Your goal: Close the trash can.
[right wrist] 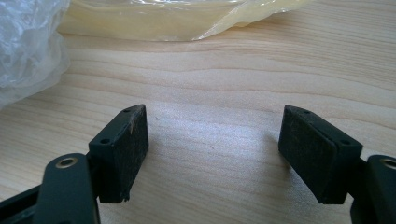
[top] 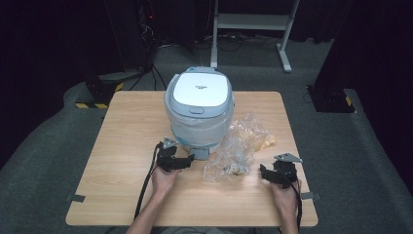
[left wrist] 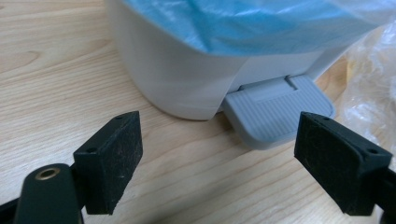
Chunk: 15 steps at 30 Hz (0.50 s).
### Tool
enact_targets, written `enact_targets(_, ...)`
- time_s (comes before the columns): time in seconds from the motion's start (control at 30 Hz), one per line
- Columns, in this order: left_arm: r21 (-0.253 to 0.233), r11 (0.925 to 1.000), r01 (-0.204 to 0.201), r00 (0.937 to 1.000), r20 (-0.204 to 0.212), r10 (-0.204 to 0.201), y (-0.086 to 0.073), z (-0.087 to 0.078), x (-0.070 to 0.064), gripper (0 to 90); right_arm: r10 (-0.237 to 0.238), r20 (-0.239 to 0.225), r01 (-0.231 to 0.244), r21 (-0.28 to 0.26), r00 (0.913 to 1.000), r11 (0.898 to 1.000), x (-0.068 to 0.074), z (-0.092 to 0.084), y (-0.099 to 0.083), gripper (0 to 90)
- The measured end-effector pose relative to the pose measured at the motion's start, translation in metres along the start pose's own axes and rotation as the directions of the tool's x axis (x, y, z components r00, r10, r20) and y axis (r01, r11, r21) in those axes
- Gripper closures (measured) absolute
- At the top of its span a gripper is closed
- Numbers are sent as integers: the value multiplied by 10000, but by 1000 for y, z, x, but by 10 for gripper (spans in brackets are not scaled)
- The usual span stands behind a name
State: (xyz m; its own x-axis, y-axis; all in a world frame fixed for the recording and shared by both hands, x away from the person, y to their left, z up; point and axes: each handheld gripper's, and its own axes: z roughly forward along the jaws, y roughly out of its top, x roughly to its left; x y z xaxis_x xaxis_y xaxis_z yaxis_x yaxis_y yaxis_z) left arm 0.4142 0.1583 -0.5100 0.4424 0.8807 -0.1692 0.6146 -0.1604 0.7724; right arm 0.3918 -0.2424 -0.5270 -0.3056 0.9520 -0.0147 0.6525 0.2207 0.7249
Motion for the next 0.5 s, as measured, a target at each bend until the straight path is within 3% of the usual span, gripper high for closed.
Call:
enact_targets(0.3, 149, 9999, 52, 10000, 4, -52, 1, 11, -6, 164, -23, -7, 23, 1, 10000, 10000, 0, 0, 0, 241)
enact_targets(0.5, -75, 9997, 229, 9997, 29, -229, 2, 14, -9, 151, -26, -13, 26, 3, 10000, 10000, 0, 0, 0, 242)
